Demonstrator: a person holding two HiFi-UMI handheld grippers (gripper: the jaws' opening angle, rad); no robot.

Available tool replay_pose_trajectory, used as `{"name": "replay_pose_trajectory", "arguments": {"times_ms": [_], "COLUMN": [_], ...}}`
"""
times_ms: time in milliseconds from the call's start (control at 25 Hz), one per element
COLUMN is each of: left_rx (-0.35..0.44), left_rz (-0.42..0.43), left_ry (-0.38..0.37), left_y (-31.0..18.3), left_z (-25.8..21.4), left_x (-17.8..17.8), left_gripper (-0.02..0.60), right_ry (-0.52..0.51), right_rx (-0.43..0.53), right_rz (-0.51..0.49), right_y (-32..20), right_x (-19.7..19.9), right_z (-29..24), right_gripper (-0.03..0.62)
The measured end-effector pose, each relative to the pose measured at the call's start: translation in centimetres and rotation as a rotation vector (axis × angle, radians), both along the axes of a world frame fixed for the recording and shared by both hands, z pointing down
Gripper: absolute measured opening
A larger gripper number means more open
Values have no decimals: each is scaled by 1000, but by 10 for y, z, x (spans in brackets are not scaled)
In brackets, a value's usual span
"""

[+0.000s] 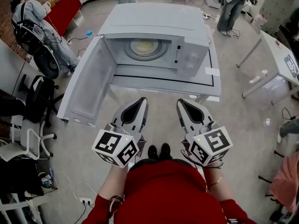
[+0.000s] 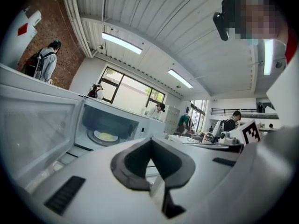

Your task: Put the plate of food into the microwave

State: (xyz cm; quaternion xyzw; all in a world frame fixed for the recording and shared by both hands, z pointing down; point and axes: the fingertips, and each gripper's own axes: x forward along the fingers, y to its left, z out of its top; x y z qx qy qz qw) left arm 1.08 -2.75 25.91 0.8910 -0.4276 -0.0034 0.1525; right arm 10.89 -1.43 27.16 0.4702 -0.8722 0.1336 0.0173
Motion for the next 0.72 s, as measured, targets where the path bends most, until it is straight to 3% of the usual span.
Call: {"name": "replay_pose_trajectory", "arguments": {"times_ms": [720], "left_rx": [-15], "left_rz": [-1], "left_ry": [15], "left_y": [4], "left_z": [2], "left_x": [4], "left_gripper": [8], "right_ry": [37], "right_rx": [3], "right_rz": [13], "right_y": [5], "right_x": [4], "right_z": [3], "right_gripper": [14]}}
